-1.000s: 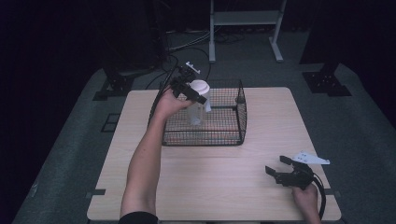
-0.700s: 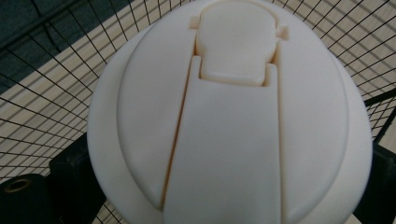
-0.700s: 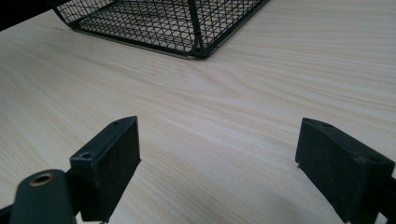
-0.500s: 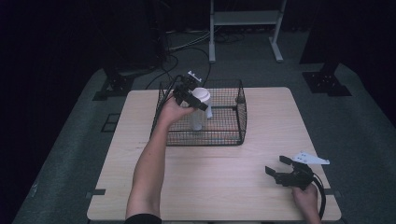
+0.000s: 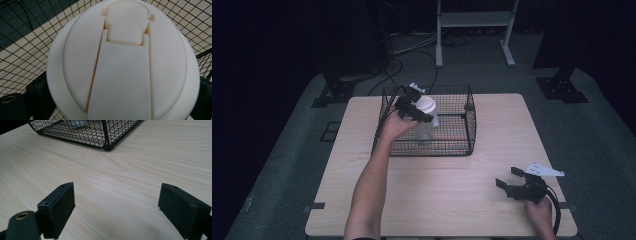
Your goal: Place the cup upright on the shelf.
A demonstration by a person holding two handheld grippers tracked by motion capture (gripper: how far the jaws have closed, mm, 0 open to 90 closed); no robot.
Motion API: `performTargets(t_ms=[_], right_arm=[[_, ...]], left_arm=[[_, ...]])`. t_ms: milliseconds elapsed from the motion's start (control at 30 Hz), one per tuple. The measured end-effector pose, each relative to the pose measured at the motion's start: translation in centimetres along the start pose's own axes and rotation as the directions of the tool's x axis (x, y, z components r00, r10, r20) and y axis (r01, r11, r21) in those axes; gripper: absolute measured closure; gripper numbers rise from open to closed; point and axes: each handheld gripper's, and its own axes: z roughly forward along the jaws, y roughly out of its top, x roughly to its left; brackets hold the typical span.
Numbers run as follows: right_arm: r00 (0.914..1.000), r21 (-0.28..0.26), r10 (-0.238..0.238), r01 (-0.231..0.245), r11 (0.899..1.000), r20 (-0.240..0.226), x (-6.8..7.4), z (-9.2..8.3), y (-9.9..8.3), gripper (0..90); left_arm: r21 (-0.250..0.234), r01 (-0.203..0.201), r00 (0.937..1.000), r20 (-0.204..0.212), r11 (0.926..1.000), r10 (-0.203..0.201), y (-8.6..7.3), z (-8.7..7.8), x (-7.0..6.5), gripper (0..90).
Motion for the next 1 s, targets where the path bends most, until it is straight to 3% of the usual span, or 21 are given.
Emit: performTargets(t_ms=[200, 333, 500, 733, 1000], right_arm=[[1.0000, 0.001, -0.003, 0.003, 1.000, 0.002, 0.0, 0.0, 0.0, 12.9], [1.0000, 0.004, -0.006, 0.006, 1.000, 0.004, 0.0, 0.0, 0.0, 12.9], [1.0000, 0.006, -0.005, 0.005, 1.000, 0.005, 0.0, 0.1, 0.0, 12.9], [1.0000, 0.006, -0.006, 0.006, 1.000, 0.003, 0.0, 0.1, 0.0, 12.9], [1.0000, 0.004, -0.002, 0.002, 1.000, 0.003, 0.0, 0.1, 0.0, 12.9]], left_arm=[[0.006, -0.026, 0.9995, -0.017, 0.9996, 0.026, 0.0, -0.1, -0.4, 5.1], [-0.002, -0.016, 0.9997, -0.018, 0.9999, 0.016, -0.2, -0.2, -0.3, 3.5], [-0.011, -0.005, 0.9999, 0.011, 0.9999, 0.005, -0.1, -0.3, -0.3, 0.5], [-0.044, 0.003, 0.9999, 0.010, 0.9990, -0.002, 0.0, -0.8, -0.3, 0.0], [-0.048, 0.004, 1.0000, 0.007, 0.9988, -0.004, 0.0, -1.0, -0.2, 0.0]])
